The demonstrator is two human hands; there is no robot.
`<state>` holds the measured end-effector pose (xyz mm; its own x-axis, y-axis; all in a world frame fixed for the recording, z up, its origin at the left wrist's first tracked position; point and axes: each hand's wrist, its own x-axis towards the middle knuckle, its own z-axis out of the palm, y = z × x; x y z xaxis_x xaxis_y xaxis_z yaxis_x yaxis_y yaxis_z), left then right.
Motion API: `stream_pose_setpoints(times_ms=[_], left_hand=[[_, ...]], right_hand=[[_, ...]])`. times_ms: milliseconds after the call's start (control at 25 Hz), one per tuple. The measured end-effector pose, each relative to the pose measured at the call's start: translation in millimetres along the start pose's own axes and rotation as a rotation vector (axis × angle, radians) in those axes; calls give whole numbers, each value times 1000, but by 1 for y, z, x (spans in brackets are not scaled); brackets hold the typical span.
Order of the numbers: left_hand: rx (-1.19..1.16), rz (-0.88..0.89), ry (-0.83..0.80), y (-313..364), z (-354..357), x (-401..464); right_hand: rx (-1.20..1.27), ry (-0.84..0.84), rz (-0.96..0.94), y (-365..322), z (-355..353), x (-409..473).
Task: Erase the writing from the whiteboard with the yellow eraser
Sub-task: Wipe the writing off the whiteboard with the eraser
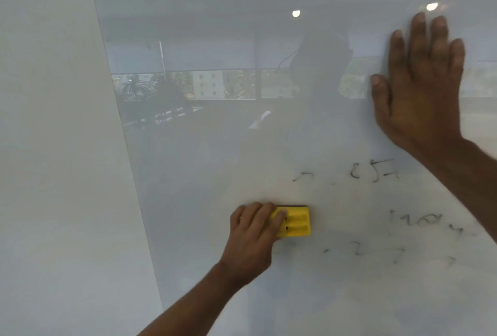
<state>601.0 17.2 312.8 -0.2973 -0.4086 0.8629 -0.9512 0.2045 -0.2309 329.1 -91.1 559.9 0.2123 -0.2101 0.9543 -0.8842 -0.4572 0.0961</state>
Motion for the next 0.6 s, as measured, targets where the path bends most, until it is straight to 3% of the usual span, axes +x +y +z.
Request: stream_pose_setpoints(times_ms=[40, 160, 240, 320, 480, 600], left_hand=[[8, -29, 20, -5, -5, 10], [-5, -388, 221, -38, -29, 65], [-7, -486, 344, -48, -35, 89], [8, -392, 321, -32, -26, 85], [13, -45, 27, 43, 10, 29], [-7, -59, 39, 48, 8, 38]], right_hand=[[-3, -26, -7, 1, -1, -6], [-7, -69, -68, 7, -4, -21], [2, -86, -90, 10, -3, -31], [25, -96, -97, 10, -4, -40], [114, -99, -128, 17, -10, -47], [167, -89, -136, 35, -20, -49]])
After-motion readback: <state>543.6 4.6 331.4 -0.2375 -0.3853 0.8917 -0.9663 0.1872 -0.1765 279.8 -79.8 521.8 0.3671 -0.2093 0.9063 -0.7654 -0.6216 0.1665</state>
